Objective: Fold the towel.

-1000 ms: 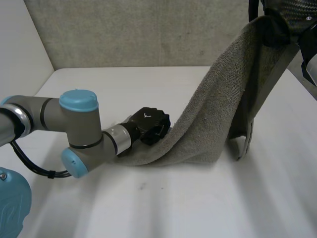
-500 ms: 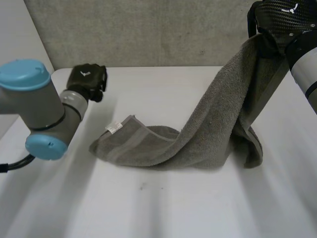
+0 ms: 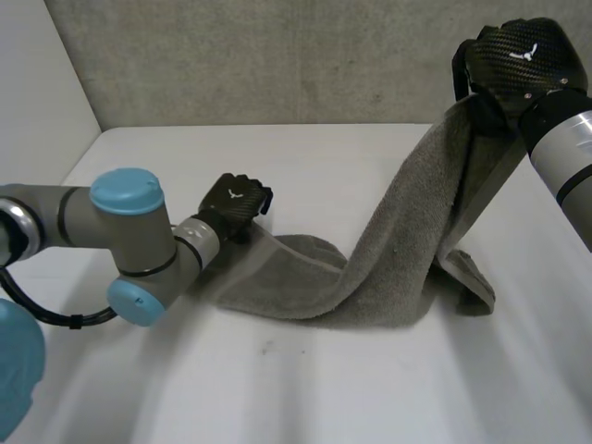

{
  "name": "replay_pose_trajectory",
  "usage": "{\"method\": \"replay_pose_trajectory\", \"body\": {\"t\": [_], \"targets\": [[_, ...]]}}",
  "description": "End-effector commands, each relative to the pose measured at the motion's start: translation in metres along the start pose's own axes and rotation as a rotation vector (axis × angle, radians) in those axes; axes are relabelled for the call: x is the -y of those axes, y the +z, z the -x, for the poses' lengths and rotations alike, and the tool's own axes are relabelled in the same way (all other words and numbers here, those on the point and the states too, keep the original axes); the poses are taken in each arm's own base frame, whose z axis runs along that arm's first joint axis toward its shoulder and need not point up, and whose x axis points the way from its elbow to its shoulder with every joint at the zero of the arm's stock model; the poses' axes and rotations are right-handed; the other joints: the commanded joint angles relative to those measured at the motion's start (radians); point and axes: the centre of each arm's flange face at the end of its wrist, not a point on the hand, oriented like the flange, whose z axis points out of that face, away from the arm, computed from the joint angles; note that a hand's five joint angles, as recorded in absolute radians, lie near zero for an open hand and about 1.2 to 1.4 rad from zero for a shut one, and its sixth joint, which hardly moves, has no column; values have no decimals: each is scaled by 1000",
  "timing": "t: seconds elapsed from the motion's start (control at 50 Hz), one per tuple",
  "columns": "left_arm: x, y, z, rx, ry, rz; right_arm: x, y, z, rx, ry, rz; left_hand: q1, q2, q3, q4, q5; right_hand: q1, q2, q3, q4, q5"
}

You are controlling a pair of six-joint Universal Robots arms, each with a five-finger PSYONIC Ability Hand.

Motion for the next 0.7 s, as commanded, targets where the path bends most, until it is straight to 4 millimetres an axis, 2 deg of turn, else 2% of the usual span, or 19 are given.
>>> {"method": "replay_pose_trajectory", "body": {"t": [0.02, 0.32, 0.4, 0.54, 0.58, 0.7], "targets": [[-8, 8, -4, -18, -1, 28, -10, 0, 3, 11, 5, 29, 94, 96, 96, 97, 96, 20, 207, 203, 200, 225], [-17, 15, -6, -31, -7, 60, -21, 4, 4, 15, 7, 50, 123, 126, 125, 126, 126, 20, 207, 203, 200, 225], [-21, 13, -8, -37, 26, 79, -23, 5, 4, 15, 6, 55, 363, 366, 365, 366, 365, 20, 207, 203, 200, 225], [-24, 11, -9, -47, 111, 104, -31, 10, 6, 20, -9, 71, 466, 469, 469, 470, 469, 20, 207, 203, 200, 225], [-23, 11, -8, -44, 140, 108, -32, 11, 6, 21, -16, 72, 694, 697, 696, 697, 696, 20, 207, 203, 200, 225], [-12, 16, -2, -22, 162, 74, -37, 19, 7, 21, -23, 77, 695, 698, 698, 698, 698, 20, 207, 203, 200, 225]]}}
